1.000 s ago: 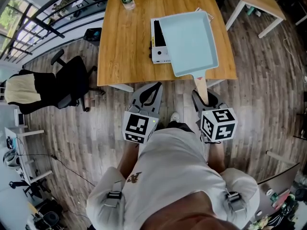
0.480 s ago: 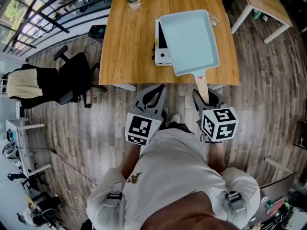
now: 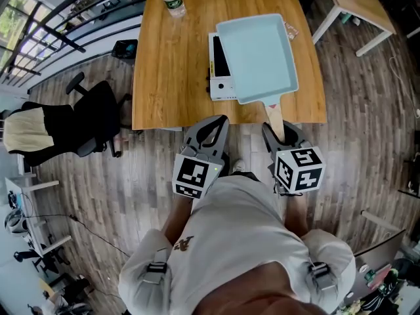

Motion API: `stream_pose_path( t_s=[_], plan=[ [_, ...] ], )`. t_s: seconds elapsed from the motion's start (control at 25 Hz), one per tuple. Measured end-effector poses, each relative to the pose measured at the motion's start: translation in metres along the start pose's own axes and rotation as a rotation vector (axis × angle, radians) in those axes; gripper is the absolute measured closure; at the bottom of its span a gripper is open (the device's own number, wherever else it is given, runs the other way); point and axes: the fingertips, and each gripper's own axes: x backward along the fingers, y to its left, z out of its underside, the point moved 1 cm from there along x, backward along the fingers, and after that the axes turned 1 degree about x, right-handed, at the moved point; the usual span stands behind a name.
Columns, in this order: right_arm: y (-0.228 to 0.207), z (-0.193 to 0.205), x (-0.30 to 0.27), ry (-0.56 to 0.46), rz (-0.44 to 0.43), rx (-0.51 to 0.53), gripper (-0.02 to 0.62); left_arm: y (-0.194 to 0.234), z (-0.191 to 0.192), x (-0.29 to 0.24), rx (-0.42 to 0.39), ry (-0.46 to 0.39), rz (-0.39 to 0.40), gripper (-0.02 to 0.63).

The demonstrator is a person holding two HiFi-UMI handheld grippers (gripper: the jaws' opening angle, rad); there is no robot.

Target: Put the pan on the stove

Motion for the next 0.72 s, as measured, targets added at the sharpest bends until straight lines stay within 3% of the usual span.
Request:
stream_pose_path(
  t_s=[0.72],
  plan=[
    [0.003,-0.043,-0.069,0.024,0.077,-0.040,0.472,0.082,-0.012,-0.043,0.003,-0.002,0.090,0.588]
  ],
)
